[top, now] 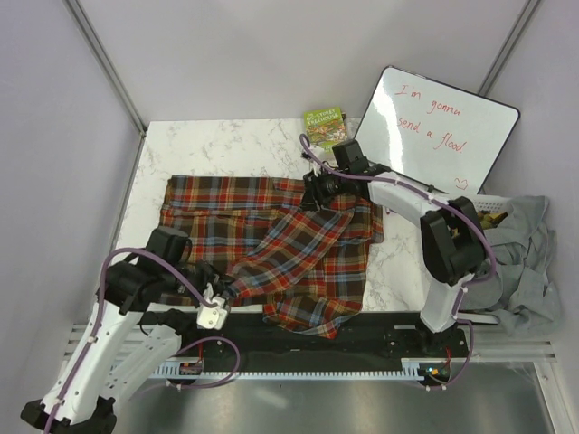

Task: Fold and stack the long sleeve shirts
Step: Fold the shirt

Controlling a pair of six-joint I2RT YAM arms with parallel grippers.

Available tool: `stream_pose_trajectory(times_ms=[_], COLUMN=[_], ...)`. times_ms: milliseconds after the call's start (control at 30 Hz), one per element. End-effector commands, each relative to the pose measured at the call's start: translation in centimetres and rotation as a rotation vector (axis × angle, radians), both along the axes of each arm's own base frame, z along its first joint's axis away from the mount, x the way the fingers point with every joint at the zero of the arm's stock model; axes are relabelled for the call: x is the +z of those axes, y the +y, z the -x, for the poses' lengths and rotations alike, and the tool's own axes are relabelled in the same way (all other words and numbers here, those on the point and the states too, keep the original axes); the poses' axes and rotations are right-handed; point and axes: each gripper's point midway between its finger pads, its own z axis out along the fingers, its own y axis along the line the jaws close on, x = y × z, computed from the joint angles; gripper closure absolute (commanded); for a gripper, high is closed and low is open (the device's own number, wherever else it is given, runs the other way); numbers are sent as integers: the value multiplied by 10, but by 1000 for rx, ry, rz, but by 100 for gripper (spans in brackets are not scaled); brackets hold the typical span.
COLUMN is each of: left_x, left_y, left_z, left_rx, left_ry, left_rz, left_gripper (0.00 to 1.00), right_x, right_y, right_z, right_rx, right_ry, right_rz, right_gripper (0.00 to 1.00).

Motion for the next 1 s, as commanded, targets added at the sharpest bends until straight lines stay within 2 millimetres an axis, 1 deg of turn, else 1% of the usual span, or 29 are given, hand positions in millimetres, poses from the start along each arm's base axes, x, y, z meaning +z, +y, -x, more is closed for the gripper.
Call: stream_pose_trajectory(times_ms=[0,33,67,100,167,233,267,300,333,367,400,433,467,500,533,567,600,633,667,700,733,767,800,833,867,900,933,967], left_x=[9,10,12,14,10,19,19,31,34,37,34,29,29,24,23,23,19,18,14,21,10,15,12,-2,-2,-8,-20,-21], left_y=[-20,-30,-35,-41,-60,-80,-89,-99,-104,-112,-117,-118,-121,-116,-113,-109,-100,-96,-90,-78,-74,-68,-54,-48,-42,-28,-21,-15], left_z=[24,21,18,16,6,-2,-7,-15,-21,-33,-49,-60,-73,-94,-105,-117,-143,-155,-168,-188,-202,-215,-229,-239,-249,-259,-267,-276], left_rx=[-204,-217,-218,-226,-223,-210,-192,-168,-78,-37,19,102,143,207,259,292,369,407,446,512,551,582,649,686,715,772,805,834], left_ry=[57,118,142,154,191,208,250,258,346,363,375,426,422,450,485,504,550,566,585,601,646,650,679,720,722,745,782,788], left_rz=[68,92,100,97,64,85,89,123,132,142,113,102,113,121,141,157,179,185,188,225,222,243,260,250,257,267,262,269], left_gripper=[93,98,98,98,98,98,98,98,98,98,98,98,98,98,98,98,98,98,98,98,98,98,98,98,98,98,98,98], right_x=[12,10,7,-2,-13,-22,-29,-34,-39,-42,-42,-38,-34,-29,-18,-15,-10,0,3,5,10,9,9,11,7,7,4,2], right_y=[16,18,19,23,27,31,30,27,25,21,13,10,5,-6,-9,-16,-25,-30,-41,-46,-51,-61,-64,-68,-73,-74,-75,-77], right_z=[-24,-25,-26,-24,-21,-15,-13,-11,-9,-6,-11,-16,-19,-30,-40,-42,-50,-59,-63,-65,-71,-70,-70,-72,-66,-64,-61,-58], right_rx=[3,9,10,18,15,31,32,33,47,55,49,39,30,12,5,1,-12,-13,-30,-31,-27,-29,-22,-2,8,18,30,37], right_ry=[-33,-30,-27,-12,32,47,57,69,67,80,66,57,56,46,15,23,9,-30,-23,-30,-62,-50,-49,-77,-52,-54,-49,-48], right_rz=[-45,-45,-45,-38,-35,-21,-12,-1,14,30,35,32,30,27,19,33,39,43,53,60,70,88,98,110,124,132,139,145], right_gripper=[65,65,67,67,68,69,69,69,69,68,66,63,59,56,52,44,41,36,33,28,23,21,21,19,17,16,12,11])
